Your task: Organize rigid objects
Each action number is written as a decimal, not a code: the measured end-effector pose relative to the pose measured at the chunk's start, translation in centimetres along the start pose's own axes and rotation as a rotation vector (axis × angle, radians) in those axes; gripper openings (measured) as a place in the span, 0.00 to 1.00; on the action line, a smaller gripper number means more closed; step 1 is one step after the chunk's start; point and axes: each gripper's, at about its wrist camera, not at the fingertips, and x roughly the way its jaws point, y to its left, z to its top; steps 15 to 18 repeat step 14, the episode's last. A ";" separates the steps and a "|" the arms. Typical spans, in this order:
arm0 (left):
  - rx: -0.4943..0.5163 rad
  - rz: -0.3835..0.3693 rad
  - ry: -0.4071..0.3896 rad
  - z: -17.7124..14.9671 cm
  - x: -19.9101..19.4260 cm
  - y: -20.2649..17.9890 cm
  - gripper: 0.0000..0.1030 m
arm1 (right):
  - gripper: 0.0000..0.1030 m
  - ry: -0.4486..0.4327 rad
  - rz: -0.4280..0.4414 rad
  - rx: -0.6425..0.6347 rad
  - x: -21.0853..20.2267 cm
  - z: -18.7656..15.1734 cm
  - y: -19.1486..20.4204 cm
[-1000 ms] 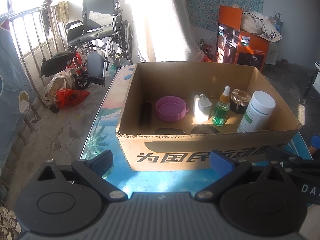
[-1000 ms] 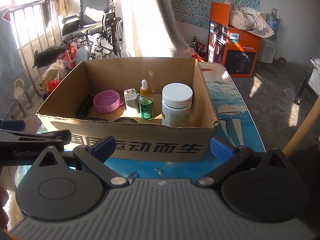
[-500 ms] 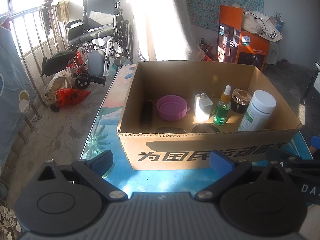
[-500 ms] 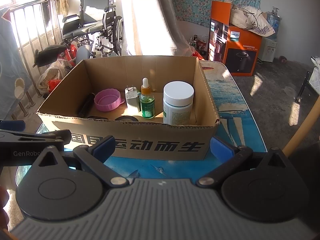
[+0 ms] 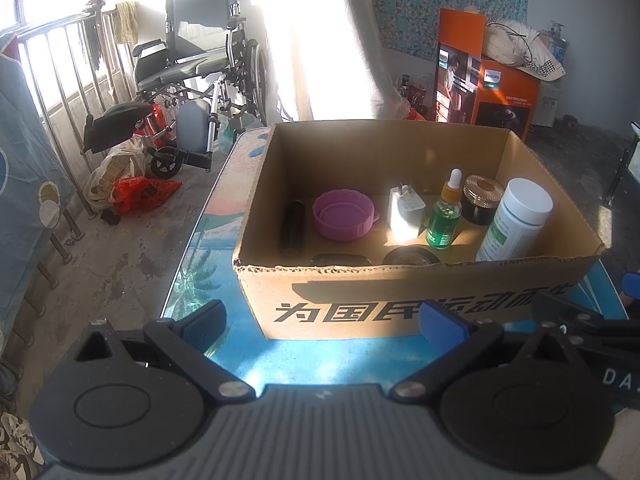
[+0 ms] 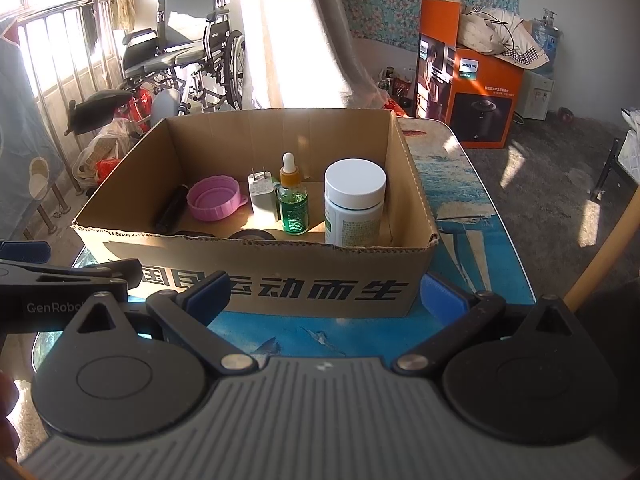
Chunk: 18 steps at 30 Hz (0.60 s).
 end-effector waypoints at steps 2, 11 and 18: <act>-0.001 -0.001 0.001 0.0 0.0 0.0 1.00 | 0.99 0.001 0.000 0.001 0.0 0.0 -0.1; -0.002 0.001 0.001 -0.1 0.0 0.0 1.00 | 0.99 0.001 0.000 0.001 0.0 0.0 -0.1; -0.002 0.001 0.001 0.0 0.0 0.0 1.00 | 0.99 0.001 0.000 0.001 0.0 0.0 -0.1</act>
